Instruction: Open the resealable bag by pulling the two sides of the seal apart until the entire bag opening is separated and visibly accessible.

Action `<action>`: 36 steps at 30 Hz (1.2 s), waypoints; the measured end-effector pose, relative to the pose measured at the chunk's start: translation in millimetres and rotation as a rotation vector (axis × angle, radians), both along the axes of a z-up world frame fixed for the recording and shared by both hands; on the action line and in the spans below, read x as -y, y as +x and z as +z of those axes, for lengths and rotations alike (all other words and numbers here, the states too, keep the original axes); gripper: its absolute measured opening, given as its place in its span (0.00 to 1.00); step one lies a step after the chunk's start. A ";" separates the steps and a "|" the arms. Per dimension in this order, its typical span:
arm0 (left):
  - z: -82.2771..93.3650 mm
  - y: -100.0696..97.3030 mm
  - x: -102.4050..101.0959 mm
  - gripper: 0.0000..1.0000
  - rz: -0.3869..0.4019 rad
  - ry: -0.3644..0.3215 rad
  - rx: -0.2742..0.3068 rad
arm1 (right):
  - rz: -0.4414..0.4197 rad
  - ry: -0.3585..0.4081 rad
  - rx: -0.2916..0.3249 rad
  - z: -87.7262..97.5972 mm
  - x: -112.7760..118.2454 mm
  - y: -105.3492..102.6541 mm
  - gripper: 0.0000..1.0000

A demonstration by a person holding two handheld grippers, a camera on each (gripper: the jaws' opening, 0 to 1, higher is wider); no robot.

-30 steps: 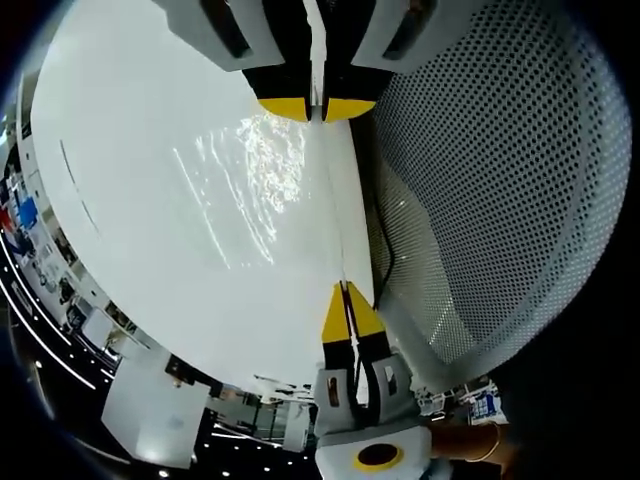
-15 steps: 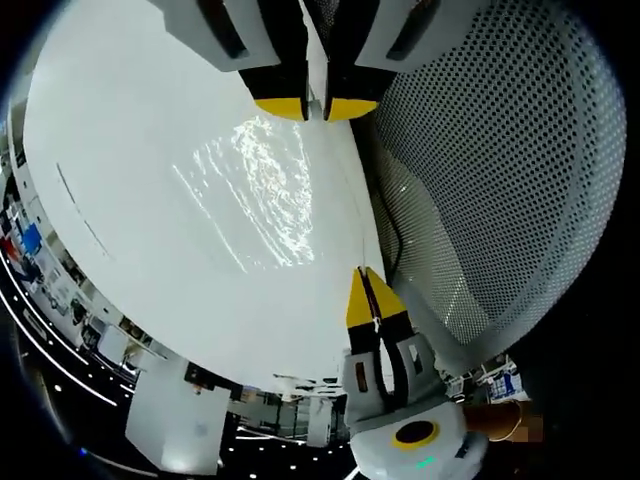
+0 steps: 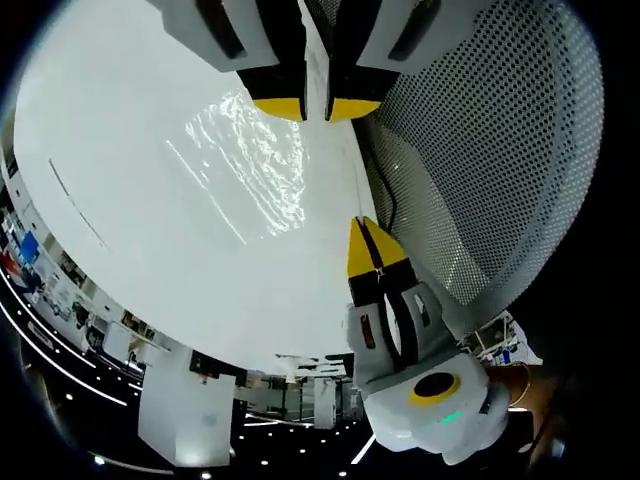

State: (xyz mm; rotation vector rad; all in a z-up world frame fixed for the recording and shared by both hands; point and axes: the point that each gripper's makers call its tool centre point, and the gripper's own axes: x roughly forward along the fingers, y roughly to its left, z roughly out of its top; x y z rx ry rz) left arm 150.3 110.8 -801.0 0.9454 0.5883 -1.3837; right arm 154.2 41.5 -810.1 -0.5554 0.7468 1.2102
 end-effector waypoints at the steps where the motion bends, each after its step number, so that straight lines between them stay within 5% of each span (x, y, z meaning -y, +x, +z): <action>1: 0.3 0.5 -0.4 0.00 0.002 0.000 0.000 | 0.001 0.000 -0.004 -0.5 0.0 -0.8 0.03; 20: 5.8 2.5 2.2 0.00 0.005 -0.031 0.002 | -0.003 -0.006 -0.032 -8.8 -3.5 0.7 0.00; 30: 12.1 7.4 0.3 0.00 0.045 -0.035 0.053 | -0.036 0.028 -0.040 -1.2 -5.8 4.7 0.00; 36: 22.2 15.3 2.8 0.15 0.071 -0.049 0.116 | -0.033 0.041 -0.028 4.0 -11.1 9.0 0.00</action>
